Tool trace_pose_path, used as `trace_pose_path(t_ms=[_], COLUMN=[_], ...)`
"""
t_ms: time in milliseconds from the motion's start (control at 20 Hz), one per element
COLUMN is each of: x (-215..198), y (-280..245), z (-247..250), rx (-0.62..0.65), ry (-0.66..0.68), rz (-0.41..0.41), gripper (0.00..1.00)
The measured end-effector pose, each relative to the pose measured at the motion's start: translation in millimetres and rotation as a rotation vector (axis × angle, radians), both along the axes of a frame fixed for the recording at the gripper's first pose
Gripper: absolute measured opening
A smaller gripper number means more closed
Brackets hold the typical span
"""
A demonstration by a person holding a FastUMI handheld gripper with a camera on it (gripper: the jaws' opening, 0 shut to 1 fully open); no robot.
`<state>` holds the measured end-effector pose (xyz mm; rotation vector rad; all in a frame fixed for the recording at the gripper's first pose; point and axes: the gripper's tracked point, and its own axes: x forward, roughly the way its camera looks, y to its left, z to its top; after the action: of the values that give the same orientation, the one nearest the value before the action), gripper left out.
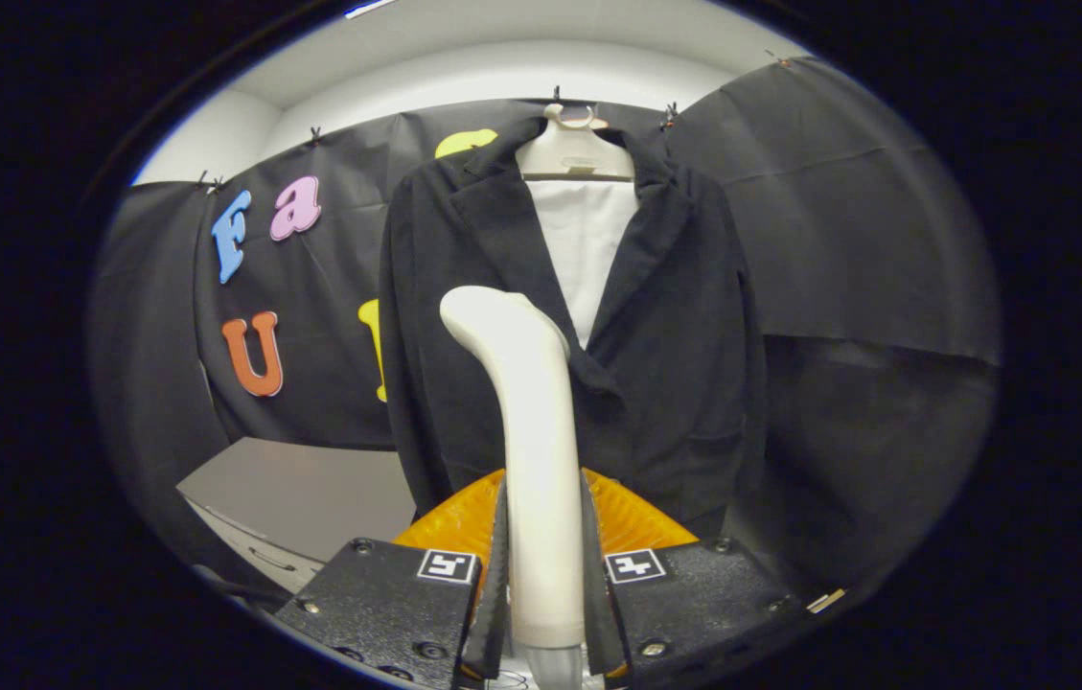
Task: Iron the clothes twice with a garment steamer, once on the left side and once on the right side.
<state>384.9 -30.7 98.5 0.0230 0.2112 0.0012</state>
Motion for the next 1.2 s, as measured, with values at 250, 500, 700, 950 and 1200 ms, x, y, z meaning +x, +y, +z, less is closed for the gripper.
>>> trace_pose_path(t_ms=[250, 500, 700, 950, 1200], x=[-3, -5, -7, -11, -16], y=[-6, -12, -14, -20, -27], z=[-31, -73, -99, -126, -150], rx=[0.001, 0.015, 0.013, 0.018, 0.004], ry=[0.064, 0.132, 0.170, 0.217, 0.262], rz=[-0.008, -0.013, -0.014, -0.015, -0.021], gripper=[0.36, 0.36, 0.36, 0.36, 0.36])
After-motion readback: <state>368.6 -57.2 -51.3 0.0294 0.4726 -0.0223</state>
